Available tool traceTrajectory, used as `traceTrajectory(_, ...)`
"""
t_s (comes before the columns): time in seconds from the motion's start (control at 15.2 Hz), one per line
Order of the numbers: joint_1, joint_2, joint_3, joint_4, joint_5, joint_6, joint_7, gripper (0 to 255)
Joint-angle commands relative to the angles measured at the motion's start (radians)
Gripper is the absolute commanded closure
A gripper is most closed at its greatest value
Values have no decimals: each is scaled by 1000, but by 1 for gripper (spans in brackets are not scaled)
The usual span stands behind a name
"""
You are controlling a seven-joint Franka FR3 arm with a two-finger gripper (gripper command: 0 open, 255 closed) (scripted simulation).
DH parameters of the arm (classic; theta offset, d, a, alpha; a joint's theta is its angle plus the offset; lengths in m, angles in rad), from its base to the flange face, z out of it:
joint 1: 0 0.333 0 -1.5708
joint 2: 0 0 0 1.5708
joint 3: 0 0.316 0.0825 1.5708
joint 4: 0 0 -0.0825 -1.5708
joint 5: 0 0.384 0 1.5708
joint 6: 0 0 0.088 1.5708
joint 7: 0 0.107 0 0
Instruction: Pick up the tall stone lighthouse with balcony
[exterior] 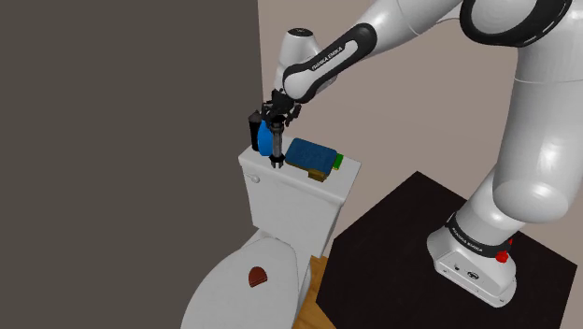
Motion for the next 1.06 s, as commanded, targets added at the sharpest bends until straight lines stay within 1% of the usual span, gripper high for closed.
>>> traceTrajectory(0.0, -1, -13, 1, 3, 2, -16, -1, 255)
traceTrajectory(0.86, -8, -104, 11, 60, 23, -163, -16, 255)
traceTrajectory(0.99, -8, -105, 12, 61, 23, -165, -16, 255)
